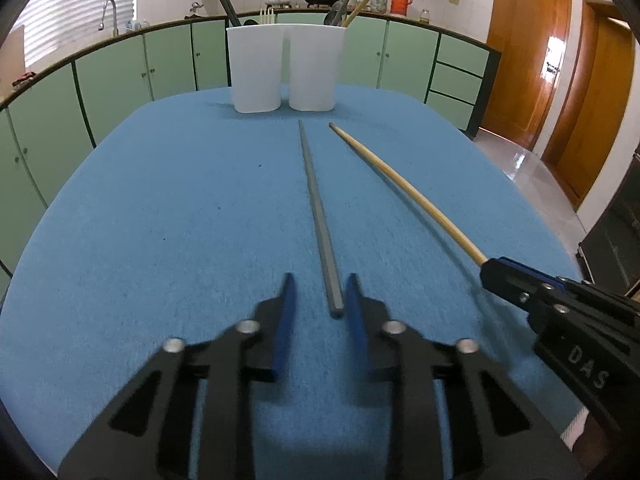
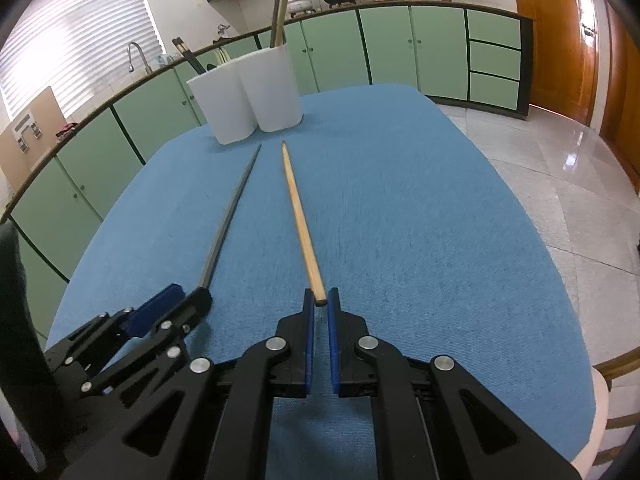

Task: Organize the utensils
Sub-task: 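Close the left tool on the gray chopstick while the right tool lifts the wooden chopstick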

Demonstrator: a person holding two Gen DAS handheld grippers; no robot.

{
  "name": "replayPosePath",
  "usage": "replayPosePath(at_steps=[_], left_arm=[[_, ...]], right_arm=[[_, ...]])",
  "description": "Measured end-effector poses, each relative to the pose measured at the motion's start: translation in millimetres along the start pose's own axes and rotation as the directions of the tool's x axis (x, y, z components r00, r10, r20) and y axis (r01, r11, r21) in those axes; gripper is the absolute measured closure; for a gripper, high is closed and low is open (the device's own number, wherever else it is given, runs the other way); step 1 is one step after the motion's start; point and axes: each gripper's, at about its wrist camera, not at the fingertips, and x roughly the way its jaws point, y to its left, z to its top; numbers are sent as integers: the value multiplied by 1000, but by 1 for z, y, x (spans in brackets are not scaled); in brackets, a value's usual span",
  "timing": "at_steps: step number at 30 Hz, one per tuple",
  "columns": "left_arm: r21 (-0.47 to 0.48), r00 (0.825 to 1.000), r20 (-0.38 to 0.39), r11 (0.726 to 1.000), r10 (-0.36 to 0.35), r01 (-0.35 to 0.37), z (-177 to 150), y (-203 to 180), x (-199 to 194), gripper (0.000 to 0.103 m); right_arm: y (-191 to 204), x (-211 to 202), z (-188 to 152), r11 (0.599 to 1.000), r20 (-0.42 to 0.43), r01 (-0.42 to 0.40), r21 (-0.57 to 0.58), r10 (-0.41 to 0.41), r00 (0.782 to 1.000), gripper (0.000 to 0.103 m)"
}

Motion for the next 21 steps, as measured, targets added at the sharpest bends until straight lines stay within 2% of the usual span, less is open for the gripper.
replayPosePath(at_steps=[1, 6, 15, 21], left_arm=[[-3, 1000, 0, 1000, -3, 3, 0, 1, 0, 97], [-7, 1000, 6, 1000, 0, 0, 3, 5, -5, 97], [48, 992, 111, 997, 58, -63, 16, 5, -35, 98], [51, 982, 175, 996, 63, -73, 30, 11, -59, 98]], right_arm=[[0, -1, 0, 1000, 2, -1, -1, 1, 1000, 97], [2, -8, 3, 1000, 26, 7, -17, -6, 1000, 97], [16, -31, 17, 994, 106, 57, -96, -47, 993, 97], [20, -47, 34, 995, 133, 31, -99, -17, 991, 97]])
